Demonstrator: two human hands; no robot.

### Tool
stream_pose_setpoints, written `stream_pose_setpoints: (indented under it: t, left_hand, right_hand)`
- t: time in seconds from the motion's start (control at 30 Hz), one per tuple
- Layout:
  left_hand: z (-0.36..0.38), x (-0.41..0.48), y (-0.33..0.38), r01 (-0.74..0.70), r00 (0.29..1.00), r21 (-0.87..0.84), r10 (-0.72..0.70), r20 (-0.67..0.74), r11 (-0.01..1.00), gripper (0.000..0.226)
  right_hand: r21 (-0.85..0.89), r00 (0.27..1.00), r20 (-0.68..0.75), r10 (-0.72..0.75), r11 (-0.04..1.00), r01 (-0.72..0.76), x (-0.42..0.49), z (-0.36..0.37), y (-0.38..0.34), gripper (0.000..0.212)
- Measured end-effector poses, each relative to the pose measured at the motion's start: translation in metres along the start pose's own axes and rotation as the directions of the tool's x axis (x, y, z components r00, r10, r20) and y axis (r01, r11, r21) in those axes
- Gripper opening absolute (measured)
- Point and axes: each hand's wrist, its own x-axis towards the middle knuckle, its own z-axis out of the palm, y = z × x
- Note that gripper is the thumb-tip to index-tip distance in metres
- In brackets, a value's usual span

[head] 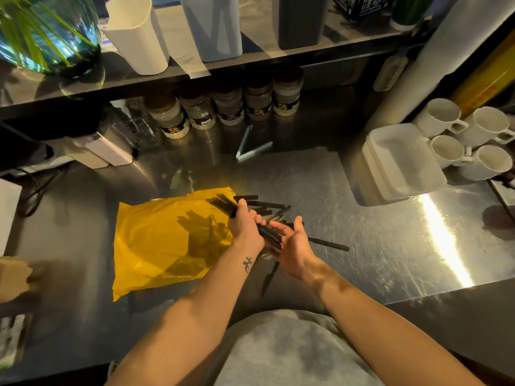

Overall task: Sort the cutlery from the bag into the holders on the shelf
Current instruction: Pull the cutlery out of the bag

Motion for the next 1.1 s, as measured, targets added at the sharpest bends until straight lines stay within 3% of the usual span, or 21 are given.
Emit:
stream_pose_setpoints:
  t: [0.07,0.1,0.13,0.17,0.23,0.33,0.4,0.57,0.77,0.9,0.93,1.0,1.1]
  left_hand:
    - [-0.009,0.006,0.005,0.0,1.0,0.045,0.0,0.016,0.999,0.033]
    - [-0.015,0.01,0.009,0.001,1.0,0.078,-0.003,0.028,0.997,0.035]
    - [-0.021,0.013,0.011,0.006,0.999,0.109,-0.01,0.034,0.994,0.037]
    - [-0.026,0.016,0.013,0.021,0.999,0.13,-0.026,0.043,0.991,0.037]
    - [-0.035,0.017,0.01,0.061,0.995,0.154,-0.072,0.066,0.986,0.032]
    - [-0.041,0.007,0.0,0.14,0.981,0.159,-0.159,0.115,0.977,0.026]
    - [-0.047,0.002,-0.007,0.182,0.972,0.162,-0.202,0.119,0.97,0.021]
    - [-0.063,-0.001,-0.022,0.242,0.96,0.113,-0.255,0.116,0.964,0.015]
    - [-0.079,0.004,-0.027,0.215,0.97,0.048,-0.219,0.104,0.976,0.016]
    - [-0.087,0.012,-0.031,0.149,0.986,0.002,-0.149,0.081,0.989,0.019]
    - [-0.089,0.012,-0.031,0.143,0.987,-0.013,-0.141,0.077,0.99,0.019]
    - [-0.096,0.01,-0.031,0.139,0.989,-0.05,-0.136,0.061,0.989,0.02]
    - [-0.109,0.006,-0.031,0.122,0.993,-0.089,-0.121,0.018,0.989,0.026]
  right_hand:
    - [-0.369,0.984,-0.074,-0.163,0.921,0.125,0.001,-0.025,0.006,0.049]
    - [-0.613,0.948,-0.091,-0.304,0.768,0.187,0.004,-0.041,0.008,0.031]
    - [-0.811,0.897,-0.069,-0.436,0.549,0.204,0.009,-0.06,0.009,0.017]
    - [-0.93,0.851,-0.022,-0.524,0.322,0.175,0.014,-0.078,0.009,0.016]
    - [-0.996,0.806,0.057,-0.59,0.019,0.084,0.019,-0.105,0.003,0.026]
    - [-0.967,0.806,0.108,-0.582,-0.249,-0.05,0.025,-0.127,-0.009,0.036]
    - [-0.947,0.821,0.126,-0.556,-0.315,-0.069,0.029,-0.133,-0.013,0.034]
    - [-0.934,0.844,0.13,-0.521,-0.351,-0.073,0.036,-0.138,-0.014,0.029]
    - [-0.976,0.868,0.131,-0.478,-0.214,0.029,0.025,-0.139,-0.014,0.02]
    - [-0.968,0.875,0.25,-0.415,-0.082,0.238,0.01,-0.137,-0.011,0.015]
    - [-0.96,0.888,0.281,-0.364,-0.094,0.265,0.008,-0.134,-0.01,0.013]
    - [-0.909,0.886,0.394,-0.244,-0.246,0.336,0.009,-0.123,-0.007,0.016]
    - [-0.731,0.798,0.592,-0.114,-0.492,0.472,0.024,-0.103,0.005,0.026]
